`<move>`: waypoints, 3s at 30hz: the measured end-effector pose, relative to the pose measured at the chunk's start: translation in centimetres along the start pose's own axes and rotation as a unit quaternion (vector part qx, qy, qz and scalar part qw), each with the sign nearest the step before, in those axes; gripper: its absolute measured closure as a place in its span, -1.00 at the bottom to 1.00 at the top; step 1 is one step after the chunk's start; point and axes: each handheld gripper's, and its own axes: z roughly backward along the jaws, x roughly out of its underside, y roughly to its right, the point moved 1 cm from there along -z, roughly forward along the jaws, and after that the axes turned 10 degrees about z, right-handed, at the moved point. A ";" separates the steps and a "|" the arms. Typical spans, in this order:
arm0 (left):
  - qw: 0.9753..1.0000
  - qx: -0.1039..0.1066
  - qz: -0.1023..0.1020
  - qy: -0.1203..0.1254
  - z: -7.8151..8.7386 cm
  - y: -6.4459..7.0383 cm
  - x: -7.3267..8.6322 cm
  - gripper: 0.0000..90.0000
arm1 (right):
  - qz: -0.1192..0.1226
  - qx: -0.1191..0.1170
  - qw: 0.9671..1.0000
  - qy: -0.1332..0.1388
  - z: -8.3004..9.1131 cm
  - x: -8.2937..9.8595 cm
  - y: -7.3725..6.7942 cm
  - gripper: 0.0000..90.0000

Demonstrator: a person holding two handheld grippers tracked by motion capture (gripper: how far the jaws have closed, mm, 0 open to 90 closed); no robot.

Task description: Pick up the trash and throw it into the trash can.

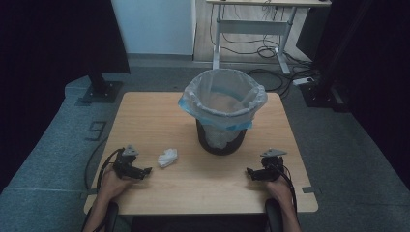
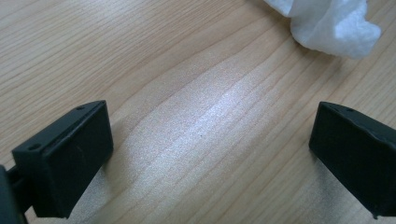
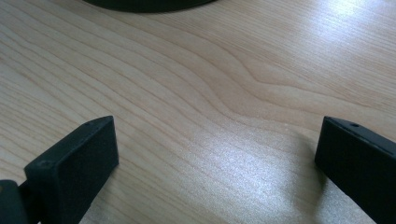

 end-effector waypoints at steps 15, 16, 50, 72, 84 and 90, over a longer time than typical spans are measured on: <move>1.000 0.000 0.002 0.001 -0.2 0.0 -0.3 -1.00 | -0.002 0.001 1.000 0.000 -0.1 -0.1 0.1 -1.00; 1.000 0.000 0.002 0.001 -0.2 0.0 -0.3 -1.00 | -0.003 0.002 1.000 -0.001 -0.1 -0.1 0.0 -1.00; 0.998 0.046 -0.042 0.006 -1.4 3.9 -4.9 -0.88 | -0.005 0.005 1.000 -0.002 0.1 0.0 -0.3 -1.00; 0.996 0.052 -0.073 -0.018 -4.9 5.4 -6.5 0.00 | -0.002 0.001 1.000 -0.001 0.1 0.0 -0.5 -1.00; 0.995 0.084 -0.049 -0.018 -4.7 5.0 -6.5 0.58 | -0.002 0.000 1.000 -0.001 0.1 0.0 -0.5 -1.00; 0.995 0.091 -0.047 -0.017 -4.2 4.9 -7.0 0.60 | -0.002 0.000 1.000 -0.001 0.1 0.0 -0.5 -1.00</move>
